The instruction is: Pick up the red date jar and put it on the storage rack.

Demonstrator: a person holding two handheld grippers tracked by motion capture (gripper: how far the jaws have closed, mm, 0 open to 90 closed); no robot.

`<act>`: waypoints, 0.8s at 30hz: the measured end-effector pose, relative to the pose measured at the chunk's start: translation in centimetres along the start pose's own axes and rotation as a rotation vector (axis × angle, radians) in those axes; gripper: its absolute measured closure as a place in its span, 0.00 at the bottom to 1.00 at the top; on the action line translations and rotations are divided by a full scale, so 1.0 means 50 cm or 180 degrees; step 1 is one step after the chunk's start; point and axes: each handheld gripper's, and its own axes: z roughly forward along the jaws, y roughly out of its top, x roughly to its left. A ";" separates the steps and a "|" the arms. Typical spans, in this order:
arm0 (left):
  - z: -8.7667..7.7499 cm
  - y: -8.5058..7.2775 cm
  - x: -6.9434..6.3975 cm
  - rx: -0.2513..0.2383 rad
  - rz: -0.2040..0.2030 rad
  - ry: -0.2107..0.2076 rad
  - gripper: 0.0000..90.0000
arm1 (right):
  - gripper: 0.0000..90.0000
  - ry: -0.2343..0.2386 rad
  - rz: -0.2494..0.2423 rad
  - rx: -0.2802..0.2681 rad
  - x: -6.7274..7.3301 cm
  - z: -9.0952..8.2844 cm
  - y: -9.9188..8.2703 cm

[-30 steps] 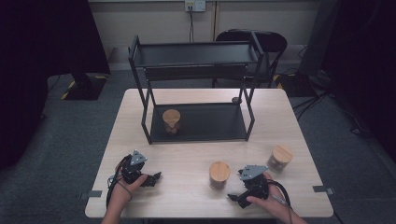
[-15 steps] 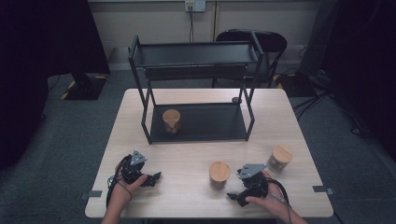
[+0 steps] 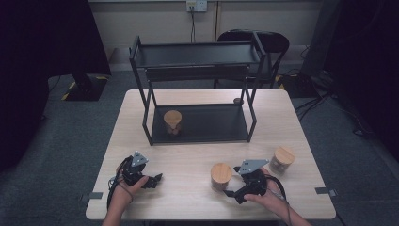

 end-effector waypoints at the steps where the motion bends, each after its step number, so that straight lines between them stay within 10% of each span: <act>1: 0.000 0.000 0.000 0.0002 0.0002 0.0000 0.00 | 0.02 0.0012 0.0001 -0.0008 0.001 0.002 0.001; 24: 0.000 0.000 0.000 0.0000 0.0000 0.0000 0.00 | 0.21 0.0112 -0.0064 -0.0192 0.014 0.051 0.018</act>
